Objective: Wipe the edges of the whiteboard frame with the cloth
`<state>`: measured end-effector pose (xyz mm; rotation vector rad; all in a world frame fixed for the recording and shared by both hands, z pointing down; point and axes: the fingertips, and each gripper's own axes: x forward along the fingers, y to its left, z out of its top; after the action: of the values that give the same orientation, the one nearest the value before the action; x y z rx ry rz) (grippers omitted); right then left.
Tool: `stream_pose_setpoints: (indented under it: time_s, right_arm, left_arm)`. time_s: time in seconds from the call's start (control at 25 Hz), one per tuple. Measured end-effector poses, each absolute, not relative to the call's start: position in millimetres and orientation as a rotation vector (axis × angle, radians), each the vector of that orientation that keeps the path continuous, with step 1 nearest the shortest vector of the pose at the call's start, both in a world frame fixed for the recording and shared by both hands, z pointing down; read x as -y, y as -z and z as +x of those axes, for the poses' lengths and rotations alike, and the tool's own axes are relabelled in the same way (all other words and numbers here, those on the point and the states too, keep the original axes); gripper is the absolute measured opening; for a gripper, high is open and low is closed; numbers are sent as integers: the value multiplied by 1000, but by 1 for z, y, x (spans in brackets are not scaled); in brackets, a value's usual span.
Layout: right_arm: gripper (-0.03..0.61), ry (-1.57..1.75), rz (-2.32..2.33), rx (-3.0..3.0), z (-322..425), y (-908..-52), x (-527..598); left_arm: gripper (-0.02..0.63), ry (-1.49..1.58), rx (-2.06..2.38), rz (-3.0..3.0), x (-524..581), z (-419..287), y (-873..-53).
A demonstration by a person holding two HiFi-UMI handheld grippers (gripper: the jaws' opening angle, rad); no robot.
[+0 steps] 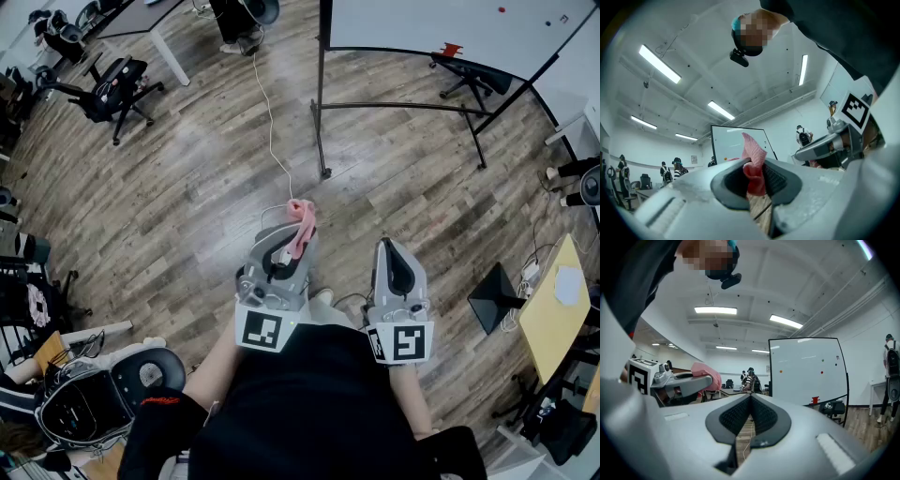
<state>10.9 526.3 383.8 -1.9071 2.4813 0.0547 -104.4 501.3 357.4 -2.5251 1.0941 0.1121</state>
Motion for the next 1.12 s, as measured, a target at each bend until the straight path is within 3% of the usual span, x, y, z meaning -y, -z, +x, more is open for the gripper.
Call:
stream_pose_setpoints:
  time_s: [1.12]
  right_arm:
    - [0, -91, -1898, -2498, 19, -381, -497]
  left_arm:
    - [41, -132, -1061, -2530, -472, -88, -358]
